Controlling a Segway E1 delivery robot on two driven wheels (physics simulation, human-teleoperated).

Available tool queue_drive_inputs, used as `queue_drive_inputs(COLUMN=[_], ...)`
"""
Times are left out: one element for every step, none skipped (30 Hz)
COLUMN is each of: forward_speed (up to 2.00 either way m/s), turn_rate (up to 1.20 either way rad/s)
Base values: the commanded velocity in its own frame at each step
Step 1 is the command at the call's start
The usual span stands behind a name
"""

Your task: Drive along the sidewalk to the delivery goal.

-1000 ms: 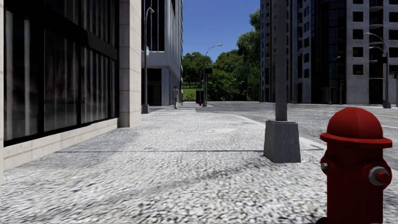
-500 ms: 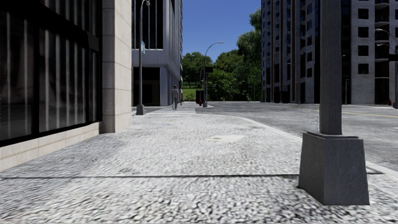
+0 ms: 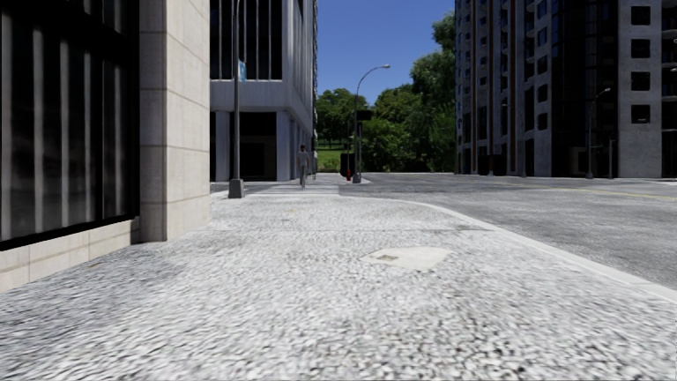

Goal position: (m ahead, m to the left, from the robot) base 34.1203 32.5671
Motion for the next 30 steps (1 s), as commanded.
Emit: queue_drive_inputs(forward_speed=[2.0, 2.0, 2.0, 2.0, 2.0, 2.0, 2.0, 2.0, 2.0, 2.0, 2.0, 2.0, 2.0, 2.0, 2.0, 2.0, 2.0, 2.0, 2.0, 2.0, 2.0, 2.0, 2.0, 2.0, 2.0, 2.0, 2.0, 2.0, 2.0, 2.0], turn_rate=[0.28, 0.31, 0.31, 0.31, 0.31, 0.31, 0.32, 0.32, 0.32, 0.32, 0.32, 0.32, 0.32, 0.3, 0.28, 0.27, 0.14, 0.0, 0.0, 0.0, 0.0, 0.0, 0.0, 0.0, 0.0, 0.0, 0.0, 0.0, 0.0, 0.0])
